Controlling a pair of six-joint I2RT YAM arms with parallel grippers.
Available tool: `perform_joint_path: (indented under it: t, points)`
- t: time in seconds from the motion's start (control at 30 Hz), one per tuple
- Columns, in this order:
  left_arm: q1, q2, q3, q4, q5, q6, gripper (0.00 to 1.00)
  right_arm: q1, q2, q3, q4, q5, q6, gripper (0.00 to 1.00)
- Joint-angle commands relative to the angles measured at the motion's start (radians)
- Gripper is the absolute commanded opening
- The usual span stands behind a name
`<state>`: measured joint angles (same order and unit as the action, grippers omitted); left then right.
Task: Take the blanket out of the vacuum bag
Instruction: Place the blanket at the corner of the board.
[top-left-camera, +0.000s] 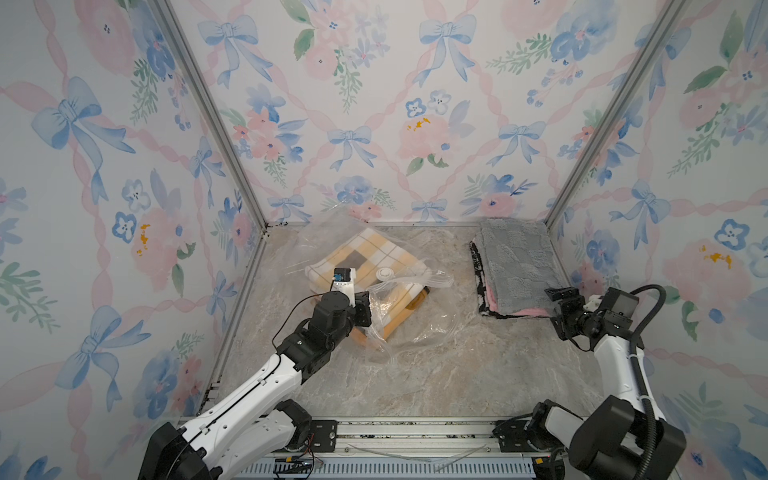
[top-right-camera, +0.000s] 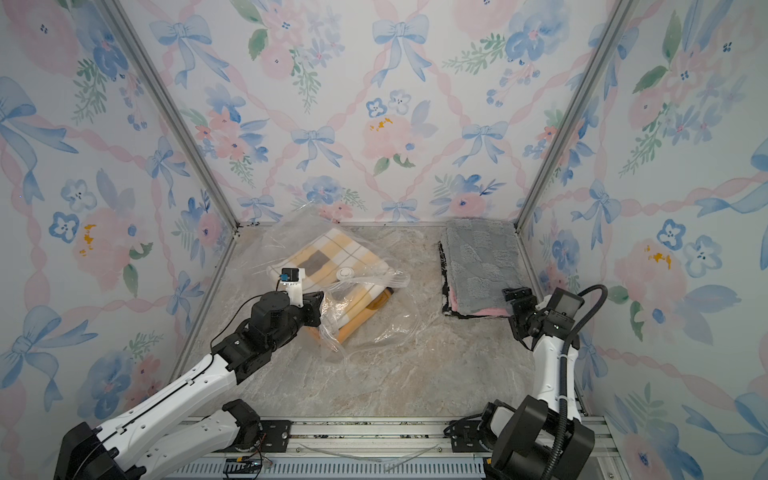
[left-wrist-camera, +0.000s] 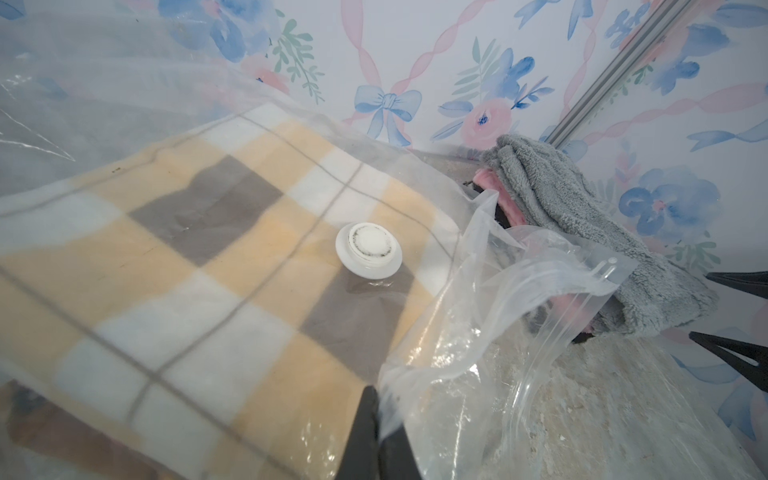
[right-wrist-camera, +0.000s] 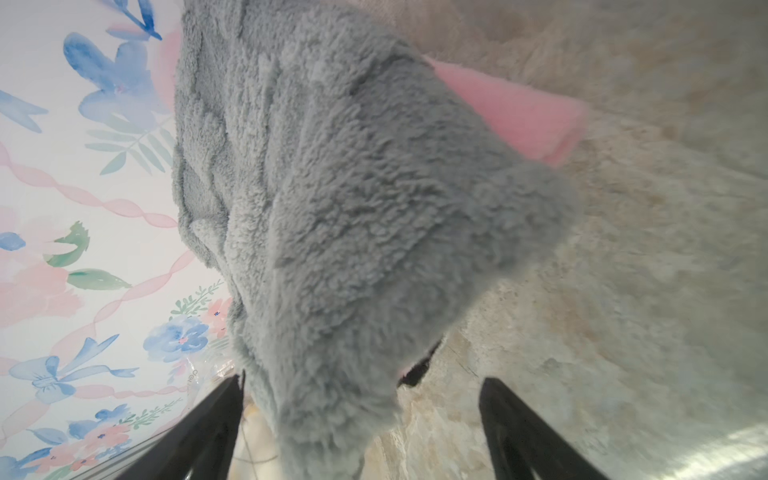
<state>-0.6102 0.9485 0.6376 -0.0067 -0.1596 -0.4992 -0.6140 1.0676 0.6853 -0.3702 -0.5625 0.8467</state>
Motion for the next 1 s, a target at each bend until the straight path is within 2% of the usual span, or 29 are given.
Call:
perform_joint_path:
  t: [0.0,0.13,0.3,0.47,0.63,0.87,0.97]
  points:
    - [0.009,0.025,0.04,-0.016,0.038,0.014,0.0,-0.106,-0.012,-0.053,-0.02,-0.132,-0.036,0.93]
    - [0.009,0.025,0.028,0.005,0.069,0.019,0.0,-0.177,0.083,-0.061,0.114,-0.271,0.025,0.94]
    - [0.011,0.001,-0.015,0.05,0.067,-0.002,0.0,-0.187,0.209,-0.085,0.374,-0.312,0.185,0.93]
    - [0.012,0.008,-0.034,0.088,0.101,-0.02,0.0,-0.175,0.264,-0.055,0.387,-0.281,0.182,0.89]
    - [0.013,0.012,-0.057,0.116,0.111,-0.028,0.0,-0.15,0.338,-0.007,0.327,-0.285,0.152,0.73]
    - [0.013,0.009,-0.071,0.117,0.106,-0.027,0.0,-0.128,0.354,-0.005,0.298,-0.24,0.144,0.72]
    - [0.013,0.006,-0.072,0.116,0.106,-0.026,0.0,-0.128,0.36,0.007,0.294,-0.24,0.145,0.53]
